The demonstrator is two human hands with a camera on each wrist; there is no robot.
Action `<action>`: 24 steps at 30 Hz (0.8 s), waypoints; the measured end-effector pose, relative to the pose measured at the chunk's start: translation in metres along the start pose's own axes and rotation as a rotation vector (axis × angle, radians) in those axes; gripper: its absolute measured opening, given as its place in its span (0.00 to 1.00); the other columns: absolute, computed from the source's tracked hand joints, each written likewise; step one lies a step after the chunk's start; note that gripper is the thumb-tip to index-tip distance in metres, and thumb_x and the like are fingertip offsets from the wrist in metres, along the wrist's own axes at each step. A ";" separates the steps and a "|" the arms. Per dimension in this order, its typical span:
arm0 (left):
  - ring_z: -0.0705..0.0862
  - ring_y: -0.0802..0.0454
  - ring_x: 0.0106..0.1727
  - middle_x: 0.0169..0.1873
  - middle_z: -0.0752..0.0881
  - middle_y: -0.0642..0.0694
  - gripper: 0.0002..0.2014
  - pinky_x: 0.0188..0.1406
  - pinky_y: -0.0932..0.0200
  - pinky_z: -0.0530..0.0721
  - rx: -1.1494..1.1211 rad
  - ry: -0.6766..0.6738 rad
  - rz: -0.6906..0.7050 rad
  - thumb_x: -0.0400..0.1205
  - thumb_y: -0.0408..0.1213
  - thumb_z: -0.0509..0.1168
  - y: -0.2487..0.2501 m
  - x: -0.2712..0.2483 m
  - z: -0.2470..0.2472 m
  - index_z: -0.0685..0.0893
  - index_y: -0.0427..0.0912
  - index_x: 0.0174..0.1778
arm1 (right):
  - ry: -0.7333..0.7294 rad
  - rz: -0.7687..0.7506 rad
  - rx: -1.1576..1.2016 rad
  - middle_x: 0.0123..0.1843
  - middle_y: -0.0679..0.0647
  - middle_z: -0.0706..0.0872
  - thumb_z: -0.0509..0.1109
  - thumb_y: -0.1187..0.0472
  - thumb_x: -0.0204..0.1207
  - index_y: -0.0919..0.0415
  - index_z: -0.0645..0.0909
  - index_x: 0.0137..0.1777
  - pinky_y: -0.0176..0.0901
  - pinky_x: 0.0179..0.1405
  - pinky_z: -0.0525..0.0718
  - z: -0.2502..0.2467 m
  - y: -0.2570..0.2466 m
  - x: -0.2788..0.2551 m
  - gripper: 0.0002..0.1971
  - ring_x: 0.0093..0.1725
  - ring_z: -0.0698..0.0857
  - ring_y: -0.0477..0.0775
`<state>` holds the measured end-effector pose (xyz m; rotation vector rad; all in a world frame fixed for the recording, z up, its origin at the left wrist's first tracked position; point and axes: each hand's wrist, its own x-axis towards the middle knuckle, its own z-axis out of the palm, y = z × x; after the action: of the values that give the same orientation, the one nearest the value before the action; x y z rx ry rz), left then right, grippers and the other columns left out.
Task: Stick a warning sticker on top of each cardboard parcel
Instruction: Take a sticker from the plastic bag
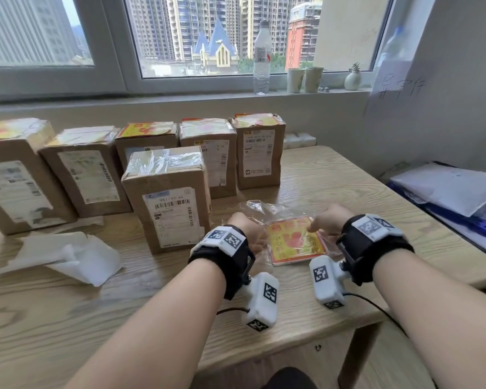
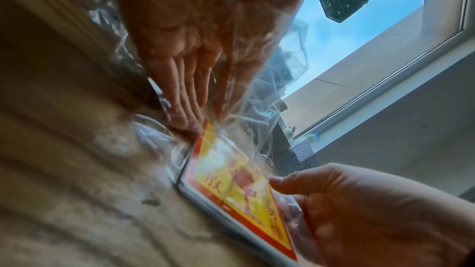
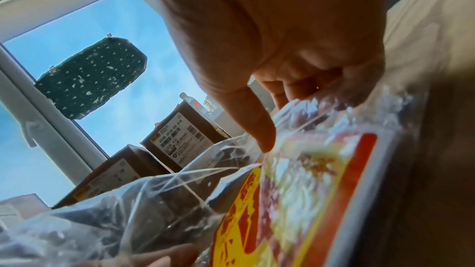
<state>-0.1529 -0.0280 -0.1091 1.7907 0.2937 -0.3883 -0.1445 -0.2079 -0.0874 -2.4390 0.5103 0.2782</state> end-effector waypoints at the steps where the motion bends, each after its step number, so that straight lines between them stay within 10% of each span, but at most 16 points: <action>1: 0.84 0.47 0.34 0.32 0.82 0.41 0.10 0.47 0.50 0.87 0.009 0.013 0.015 0.79 0.23 0.66 -0.001 0.000 -0.001 0.77 0.37 0.33 | -0.002 0.007 0.007 0.47 0.60 0.80 0.76 0.66 0.74 0.65 0.77 0.48 0.42 0.27 0.70 0.000 -0.002 -0.001 0.10 0.46 0.79 0.58; 8: 0.86 0.44 0.33 0.33 0.90 0.39 0.24 0.44 0.44 0.87 0.059 -0.012 -0.062 0.59 0.43 0.84 -0.001 -0.001 -0.005 0.87 0.31 0.44 | -0.108 0.000 0.238 0.61 0.63 0.87 0.70 0.72 0.74 0.65 0.84 0.54 0.54 0.65 0.82 0.001 0.000 0.014 0.10 0.59 0.86 0.64; 12: 0.85 0.47 0.36 0.41 0.91 0.41 0.26 0.42 0.56 0.84 0.017 -0.030 -0.074 0.64 0.41 0.83 0.006 -0.004 -0.004 0.84 0.35 0.54 | -0.160 0.033 0.431 0.56 0.61 0.89 0.68 0.73 0.76 0.61 0.85 0.53 0.64 0.67 0.80 0.001 0.002 0.015 0.10 0.60 0.86 0.63; 15: 0.84 0.50 0.29 0.35 0.90 0.43 0.13 0.30 0.59 0.87 0.036 0.033 -0.012 0.74 0.36 0.77 0.005 -0.005 -0.002 0.83 0.37 0.49 | -0.147 0.003 0.509 0.55 0.63 0.89 0.68 0.76 0.73 0.61 0.85 0.42 0.64 0.67 0.80 0.000 0.004 0.012 0.10 0.59 0.86 0.64; 17: 0.83 0.45 0.35 0.40 0.87 0.39 0.06 0.40 0.50 0.88 0.069 0.076 0.033 0.77 0.33 0.73 0.003 0.001 -0.003 0.82 0.38 0.43 | -0.128 -0.019 0.494 0.55 0.63 0.89 0.70 0.75 0.73 0.59 0.84 0.39 0.62 0.67 0.80 -0.001 0.004 0.011 0.10 0.60 0.86 0.63; 20: 0.78 0.45 0.28 0.35 0.83 0.39 0.13 0.34 0.50 0.79 0.048 0.059 0.008 0.78 0.26 0.68 0.007 0.001 -0.009 0.79 0.38 0.27 | -0.110 -0.026 0.499 0.53 0.60 0.90 0.71 0.72 0.74 0.57 0.85 0.40 0.61 0.67 0.80 -0.002 0.010 0.016 0.09 0.58 0.87 0.61; 24: 0.85 0.43 0.48 0.48 0.88 0.39 0.07 0.46 0.54 0.82 0.213 0.187 0.130 0.78 0.27 0.70 0.019 -0.003 -0.016 0.88 0.32 0.51 | -0.031 -0.020 0.518 0.48 0.61 0.91 0.72 0.75 0.71 0.57 0.85 0.36 0.63 0.64 0.83 -0.003 0.015 0.022 0.12 0.54 0.89 0.63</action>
<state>-0.1467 -0.0173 -0.0872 2.0480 0.2720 -0.1641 -0.1308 -0.2267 -0.1001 -1.9327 0.4747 0.1502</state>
